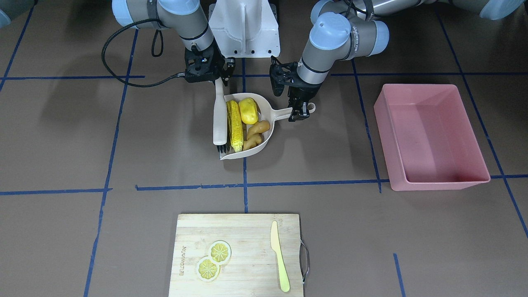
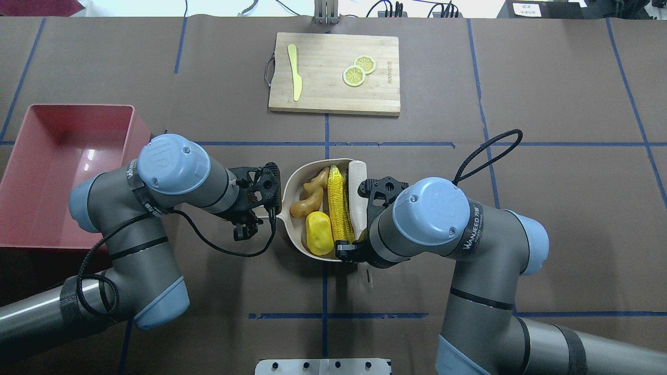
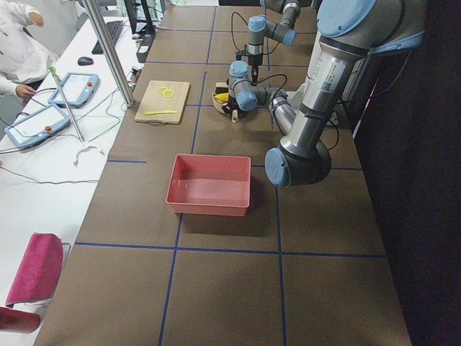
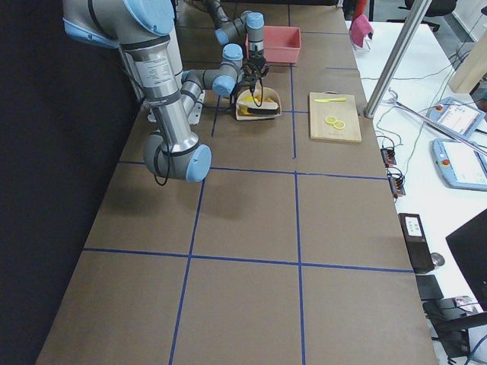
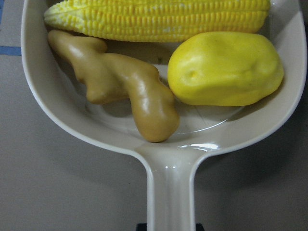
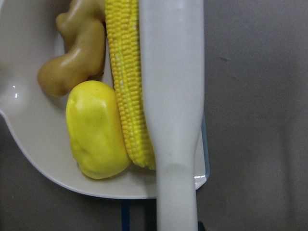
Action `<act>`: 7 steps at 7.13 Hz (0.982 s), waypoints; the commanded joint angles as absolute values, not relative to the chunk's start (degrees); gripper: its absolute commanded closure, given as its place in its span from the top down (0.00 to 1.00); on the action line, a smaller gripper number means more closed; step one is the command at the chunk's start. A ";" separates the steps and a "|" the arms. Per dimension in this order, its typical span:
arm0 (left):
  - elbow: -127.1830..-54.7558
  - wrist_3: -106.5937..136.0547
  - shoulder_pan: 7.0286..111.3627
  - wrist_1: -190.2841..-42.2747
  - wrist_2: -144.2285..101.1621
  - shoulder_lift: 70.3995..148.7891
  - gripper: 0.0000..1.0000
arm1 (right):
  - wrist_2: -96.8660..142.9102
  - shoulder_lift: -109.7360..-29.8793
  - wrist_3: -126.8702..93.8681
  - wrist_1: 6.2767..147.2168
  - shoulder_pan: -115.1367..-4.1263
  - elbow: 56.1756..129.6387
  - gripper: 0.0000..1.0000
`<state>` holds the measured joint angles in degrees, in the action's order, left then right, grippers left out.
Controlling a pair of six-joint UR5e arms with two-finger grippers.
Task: Sweep and dump trash into bin
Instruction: 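Sweep the corn, potato and ginger into the left gripper's dustpan with the brush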
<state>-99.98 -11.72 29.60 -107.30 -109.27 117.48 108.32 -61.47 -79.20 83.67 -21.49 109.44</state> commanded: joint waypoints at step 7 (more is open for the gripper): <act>-96.42 3.75 30.14 -127.42 -109.69 116.37 0.05 | 122.39 -65.91 -78.84 95.33 -40.20 124.34 0.00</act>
<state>-96.51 0.06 29.83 -124.74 -109.62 116.46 118.08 -65.04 -79.11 91.95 -34.45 121.78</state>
